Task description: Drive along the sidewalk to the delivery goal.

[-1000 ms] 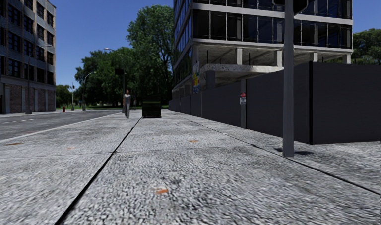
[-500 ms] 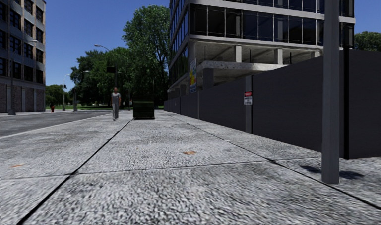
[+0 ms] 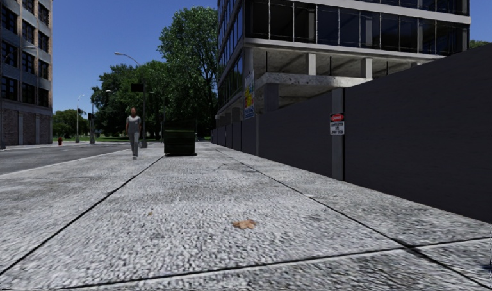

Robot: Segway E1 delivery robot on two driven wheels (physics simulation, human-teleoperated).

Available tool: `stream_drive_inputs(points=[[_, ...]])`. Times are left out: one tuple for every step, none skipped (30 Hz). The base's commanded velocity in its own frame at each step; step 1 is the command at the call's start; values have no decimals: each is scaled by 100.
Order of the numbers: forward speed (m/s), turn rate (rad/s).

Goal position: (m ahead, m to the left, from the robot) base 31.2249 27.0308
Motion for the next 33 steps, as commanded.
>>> stream_drive_inputs(points=[[200, 0], [200, 0], [200, 0], [200, 0], [200, 0], [200, 0], [200, 0], [200, 0], [200, 0], [200, 0], [200, 0], [200, 0], [200, 0], [200, 0], [200, 0], [200, 0], [200, 0], [200, 0], [200, 0], [200, 0], [200, 0], [200, 0], [200, 0], [200, 0], [200, 0], [200, 0], [200, 0], [200, 0], [200, 0], [200, 0], [200, 0], [200, 0], [200, 0]])
